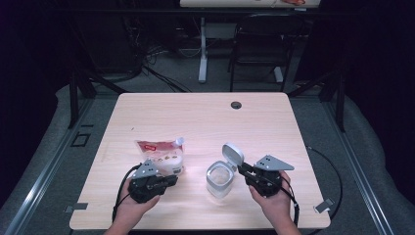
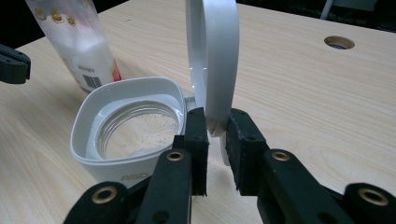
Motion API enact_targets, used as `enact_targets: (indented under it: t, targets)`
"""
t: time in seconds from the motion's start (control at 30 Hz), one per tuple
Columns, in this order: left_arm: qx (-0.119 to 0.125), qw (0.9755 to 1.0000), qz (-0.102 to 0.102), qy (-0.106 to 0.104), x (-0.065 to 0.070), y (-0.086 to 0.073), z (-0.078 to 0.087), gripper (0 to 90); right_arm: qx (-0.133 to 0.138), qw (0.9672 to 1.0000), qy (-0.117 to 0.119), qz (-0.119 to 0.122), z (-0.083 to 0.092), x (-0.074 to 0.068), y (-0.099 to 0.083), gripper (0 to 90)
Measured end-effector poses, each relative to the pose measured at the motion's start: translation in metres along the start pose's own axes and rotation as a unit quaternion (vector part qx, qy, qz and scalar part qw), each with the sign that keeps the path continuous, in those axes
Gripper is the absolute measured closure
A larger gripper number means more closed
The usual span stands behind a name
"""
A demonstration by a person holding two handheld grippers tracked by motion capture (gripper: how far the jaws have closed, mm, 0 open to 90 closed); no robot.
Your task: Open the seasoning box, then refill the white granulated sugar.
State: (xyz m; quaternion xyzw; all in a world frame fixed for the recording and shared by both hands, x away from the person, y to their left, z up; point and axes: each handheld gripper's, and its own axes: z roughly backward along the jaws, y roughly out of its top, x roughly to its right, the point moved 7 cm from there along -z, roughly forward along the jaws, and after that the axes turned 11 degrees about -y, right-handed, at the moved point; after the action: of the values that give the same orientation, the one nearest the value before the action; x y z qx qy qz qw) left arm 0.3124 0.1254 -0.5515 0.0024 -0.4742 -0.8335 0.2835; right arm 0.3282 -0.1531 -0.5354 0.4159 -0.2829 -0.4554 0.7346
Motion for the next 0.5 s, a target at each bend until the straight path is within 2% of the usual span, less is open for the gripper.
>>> enact_targets:
  t: [0.27, 0.4, 0.5]
  targets:
    - [0.003, 1.0, 0.006, 0.0, -0.0011, -0.0006, 0.0007, 83.9, 0.005, 1.0, 0.003, -0.006, -0.0021, 0.002, 0.0, 78.4]
    - [0.006, 1.0, 0.006, 0.004, -0.0033, -0.0006, 0.0028, 83.8, 0.006, 1.0, 0.0, 0.007, 0.0022, 0.0005, -0.0016, 75.4]
    - [0.005, 0.9999, 0.011, 0.006, -0.0048, -0.0018, 0.0046, 83.9, 0.006, 1.0, 0.001, 0.007, 0.0039, 0.0008, -0.0028, 75.4]
